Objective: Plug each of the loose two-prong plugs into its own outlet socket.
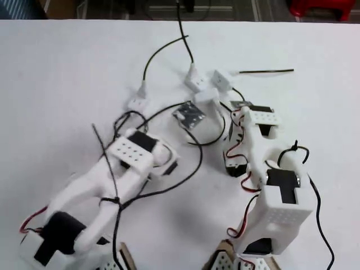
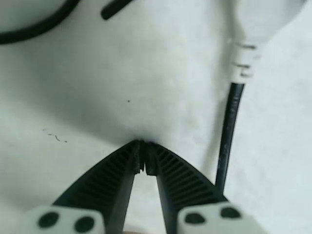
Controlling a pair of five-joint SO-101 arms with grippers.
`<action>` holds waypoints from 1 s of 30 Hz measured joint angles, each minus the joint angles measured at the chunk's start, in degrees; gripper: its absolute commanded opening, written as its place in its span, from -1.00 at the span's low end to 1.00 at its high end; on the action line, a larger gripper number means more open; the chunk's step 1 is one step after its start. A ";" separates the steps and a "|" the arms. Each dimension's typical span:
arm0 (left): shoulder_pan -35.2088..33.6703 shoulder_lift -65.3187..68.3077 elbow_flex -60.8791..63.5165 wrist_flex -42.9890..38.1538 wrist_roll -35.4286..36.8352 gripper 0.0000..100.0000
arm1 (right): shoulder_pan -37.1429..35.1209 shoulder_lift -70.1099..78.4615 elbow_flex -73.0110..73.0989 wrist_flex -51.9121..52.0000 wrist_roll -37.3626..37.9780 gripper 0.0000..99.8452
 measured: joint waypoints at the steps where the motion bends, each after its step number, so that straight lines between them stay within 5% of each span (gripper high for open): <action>1: 0.70 0.53 -0.18 -0.88 0.35 -0.94 | 0.00 0.00 0.00 0.00 0.00 -0.96; 9: 1.76 0.97 0.53 -5.01 -0.79 -0.42 | 0.00 0.00 0.00 0.00 0.00 -0.96; 30: 9.14 -10.11 7.82 -5.01 0.62 -0.42 | -0.62 0.00 0.00 0.00 0.00 -0.96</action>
